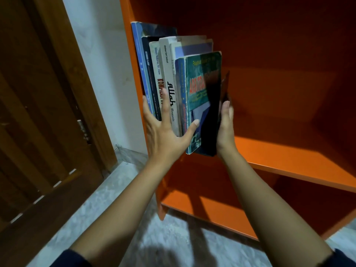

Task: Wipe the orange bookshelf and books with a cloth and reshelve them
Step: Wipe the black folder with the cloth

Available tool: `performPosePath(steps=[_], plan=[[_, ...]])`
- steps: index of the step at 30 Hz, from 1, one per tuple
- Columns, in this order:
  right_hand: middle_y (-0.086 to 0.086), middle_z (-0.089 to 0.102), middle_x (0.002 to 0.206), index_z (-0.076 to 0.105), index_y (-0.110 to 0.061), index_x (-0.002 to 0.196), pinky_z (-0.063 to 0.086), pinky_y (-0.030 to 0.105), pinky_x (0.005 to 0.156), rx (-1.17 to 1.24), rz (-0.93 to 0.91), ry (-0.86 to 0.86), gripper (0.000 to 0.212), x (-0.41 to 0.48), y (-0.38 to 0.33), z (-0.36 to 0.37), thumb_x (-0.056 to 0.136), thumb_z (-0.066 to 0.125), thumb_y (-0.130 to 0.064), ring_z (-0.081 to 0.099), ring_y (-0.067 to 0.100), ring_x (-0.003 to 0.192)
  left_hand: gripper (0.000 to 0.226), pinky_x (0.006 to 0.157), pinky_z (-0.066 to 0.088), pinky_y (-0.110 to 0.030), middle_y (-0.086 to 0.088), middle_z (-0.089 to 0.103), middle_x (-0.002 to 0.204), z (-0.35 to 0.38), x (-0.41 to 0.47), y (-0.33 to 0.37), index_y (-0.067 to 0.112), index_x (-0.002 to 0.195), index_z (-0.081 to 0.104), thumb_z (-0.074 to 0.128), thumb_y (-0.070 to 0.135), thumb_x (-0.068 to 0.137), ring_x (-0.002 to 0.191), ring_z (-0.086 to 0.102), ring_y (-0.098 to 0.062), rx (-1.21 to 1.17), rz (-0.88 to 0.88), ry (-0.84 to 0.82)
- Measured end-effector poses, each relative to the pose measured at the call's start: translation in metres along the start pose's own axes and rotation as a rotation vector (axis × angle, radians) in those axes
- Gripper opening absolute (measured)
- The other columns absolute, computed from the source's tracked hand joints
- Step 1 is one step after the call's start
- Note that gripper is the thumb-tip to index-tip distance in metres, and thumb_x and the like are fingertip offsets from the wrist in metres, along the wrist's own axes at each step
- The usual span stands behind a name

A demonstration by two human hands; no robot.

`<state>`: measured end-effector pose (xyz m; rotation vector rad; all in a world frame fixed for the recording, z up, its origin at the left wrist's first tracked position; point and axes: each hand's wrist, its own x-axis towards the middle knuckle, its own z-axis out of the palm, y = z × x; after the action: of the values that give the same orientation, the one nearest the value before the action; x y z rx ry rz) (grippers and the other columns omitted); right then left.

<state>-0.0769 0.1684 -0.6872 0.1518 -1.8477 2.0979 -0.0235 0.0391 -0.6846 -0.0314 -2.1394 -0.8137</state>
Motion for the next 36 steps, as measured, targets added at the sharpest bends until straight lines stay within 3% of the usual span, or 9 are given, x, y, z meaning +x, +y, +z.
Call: performPosePath(steps=[2,5,10,14,23,26,30,34,36], plan=[[0.004,0.047,0.140,0.041,-0.022,0.136,0.034,0.048,0.109,0.046,0.020,0.015,0.082,0.005,0.001,0.003,0.076,0.040,-0.077,0.044,0.020,0.129,0.085,0.114,0.021,-0.055,-0.020,-0.008,0.154,0.004,0.004,-0.008,0.029,0.150,0.006,0.044,0.069,0.084,0.145,-0.007,-0.032,0.040,0.131,0.068],[0.006,0.051,0.134,0.048,-0.017,0.126,0.037,0.047,0.108,0.109,0.036,0.020,0.064,0.009,0.004,0.020,0.084,0.041,-0.066,0.049,0.021,0.124,0.074,0.118,-0.001,-0.050,-0.021,-0.003,0.153,0.011,0.017,-0.021,0.036,0.147,-0.007,0.032,0.065,0.091,0.144,-0.012,-0.032,0.136,0.297,0.127],[0.004,0.048,0.141,0.046,-0.019,0.137,0.031,0.048,0.112,0.141,0.005,-0.017,0.092,0.015,0.014,0.050,0.071,0.044,-0.083,0.043,0.021,0.133,0.065,0.113,-0.011,-0.055,-0.024,0.000,0.151,0.024,0.036,-0.029,0.035,0.143,-0.017,0.011,0.063,0.092,0.140,-0.018,-0.027,0.209,0.372,0.156],[0.010,0.044,0.144,0.042,-0.014,0.139,0.027,0.052,0.113,0.116,-0.058,-0.029,0.087,0.021,0.021,0.047,0.078,0.046,-0.077,0.038,0.026,0.136,0.062,0.112,-0.013,-0.055,-0.024,0.009,0.151,0.037,0.037,-0.029,0.034,0.144,-0.017,0.010,0.059,0.093,0.141,-0.016,-0.029,0.220,0.369,0.223],[0.004,0.043,0.145,0.040,-0.017,0.140,0.029,0.045,0.114,0.172,0.004,-0.010,0.089,0.013,0.009,0.046,0.073,0.044,-0.075,0.039,0.018,0.135,0.062,0.114,-0.007,-0.054,-0.024,0.020,0.150,0.047,0.039,-0.031,0.035,0.146,-0.013,0.017,0.052,0.093,0.142,-0.004,-0.031,0.220,0.365,0.320],[0.007,0.044,0.144,0.040,-0.012,0.139,0.029,0.043,0.114,0.146,0.031,0.013,0.071,0.012,0.005,0.044,0.088,0.040,-0.062,0.040,0.018,0.134,0.063,0.114,-0.005,-0.054,-0.024,0.023,0.150,0.046,0.039,-0.030,0.034,0.146,-0.011,0.019,0.051,0.093,0.141,0.000,-0.033,0.234,0.355,0.323],[0.007,0.042,0.145,0.039,-0.012,0.139,0.027,0.042,0.114,0.088,0.033,0.046,0.054,0.008,0.002,0.039,0.099,0.033,-0.047,0.037,0.019,0.135,0.063,0.114,0.000,-0.055,-0.024,0.022,0.151,0.037,0.036,-0.029,0.034,0.146,-0.012,0.020,0.052,0.095,0.143,0.005,-0.036,0.286,0.356,0.252],[0.011,0.041,0.144,0.040,-0.012,0.138,0.027,0.047,0.113,-0.064,0.018,0.039,0.077,-0.006,0.000,0.040,0.086,0.030,-0.068,0.035,0.024,0.135,0.064,0.115,-0.001,-0.052,-0.020,0.016,0.155,0.019,0.030,-0.024,0.030,0.148,-0.003,0.027,0.052,0.096,0.143,0.007,-0.038,0.349,0.334,0.123],[0.011,0.037,0.146,0.039,-0.010,0.139,0.023,0.035,0.115,-0.095,-0.006,0.037,0.066,-0.013,-0.004,0.036,0.093,0.032,-0.058,0.033,0.023,0.136,0.061,0.116,-0.002,-0.050,-0.018,0.011,0.156,0.008,0.027,-0.019,0.026,0.149,0.005,0.029,0.049,0.097,0.144,0.003,-0.037,0.349,0.319,0.046]])
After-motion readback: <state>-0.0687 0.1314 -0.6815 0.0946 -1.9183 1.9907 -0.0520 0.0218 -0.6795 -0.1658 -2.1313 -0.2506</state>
